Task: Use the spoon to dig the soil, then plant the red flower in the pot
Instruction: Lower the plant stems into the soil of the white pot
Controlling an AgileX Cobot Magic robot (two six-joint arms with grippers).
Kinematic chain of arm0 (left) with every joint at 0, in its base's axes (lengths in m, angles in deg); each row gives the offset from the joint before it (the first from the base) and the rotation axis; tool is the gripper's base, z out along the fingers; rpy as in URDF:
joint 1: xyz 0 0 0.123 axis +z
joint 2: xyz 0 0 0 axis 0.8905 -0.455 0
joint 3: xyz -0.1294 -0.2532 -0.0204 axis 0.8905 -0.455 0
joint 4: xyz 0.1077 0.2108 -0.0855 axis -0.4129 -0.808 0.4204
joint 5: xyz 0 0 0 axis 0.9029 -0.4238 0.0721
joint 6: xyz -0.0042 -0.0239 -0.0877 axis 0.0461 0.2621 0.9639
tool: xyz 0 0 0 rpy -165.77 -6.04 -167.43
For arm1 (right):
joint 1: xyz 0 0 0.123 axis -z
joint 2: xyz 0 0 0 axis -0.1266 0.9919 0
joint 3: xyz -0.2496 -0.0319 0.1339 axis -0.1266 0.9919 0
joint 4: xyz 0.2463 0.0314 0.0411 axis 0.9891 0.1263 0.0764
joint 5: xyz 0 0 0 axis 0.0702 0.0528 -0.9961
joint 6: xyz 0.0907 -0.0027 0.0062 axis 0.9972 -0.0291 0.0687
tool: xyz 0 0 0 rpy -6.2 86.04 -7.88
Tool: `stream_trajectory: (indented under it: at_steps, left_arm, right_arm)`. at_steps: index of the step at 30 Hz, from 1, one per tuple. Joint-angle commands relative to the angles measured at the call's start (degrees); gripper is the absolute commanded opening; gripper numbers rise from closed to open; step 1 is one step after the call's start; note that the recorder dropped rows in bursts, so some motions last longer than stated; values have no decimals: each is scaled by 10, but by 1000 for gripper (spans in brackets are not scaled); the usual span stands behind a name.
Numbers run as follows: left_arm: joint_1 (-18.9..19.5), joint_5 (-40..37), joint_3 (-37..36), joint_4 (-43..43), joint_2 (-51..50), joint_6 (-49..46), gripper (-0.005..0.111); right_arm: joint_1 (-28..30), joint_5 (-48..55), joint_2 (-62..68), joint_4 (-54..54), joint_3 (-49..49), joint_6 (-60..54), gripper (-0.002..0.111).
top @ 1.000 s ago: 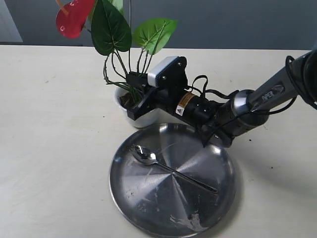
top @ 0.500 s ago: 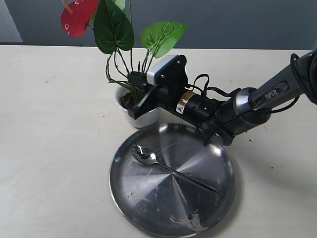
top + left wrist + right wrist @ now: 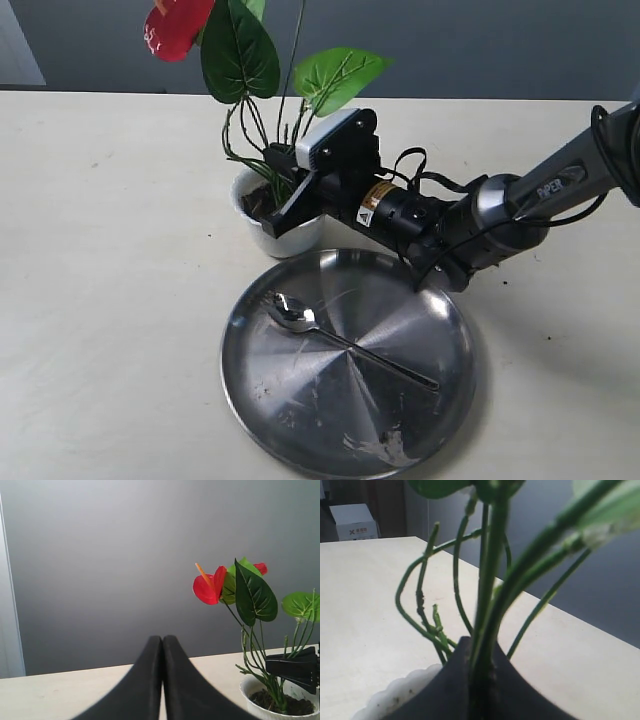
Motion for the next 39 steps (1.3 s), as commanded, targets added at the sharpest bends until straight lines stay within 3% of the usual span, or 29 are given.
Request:
stream_trajectory:
  at_steps: [1, 15, 23, 39]
  left_arm:
    - [-4, 2, 2, 2, 1, 1, 0]
    - [-4, 2, 2, 2, 1, 1, 0]
    - [-4, 2, 2, 2, 1, 1, 0]
    - [-4, 1, 2, 2, 1, 1, 0]
  right_arm:
    - [2, 101, 13, -34, 13, -11, -1]
    - [2, 136, -9, -34, 16, 21, -1]
    - [2, 150, -12, -34, 16, 23, 23]
    - [2, 150, -24, -45, 16, 36, 23]
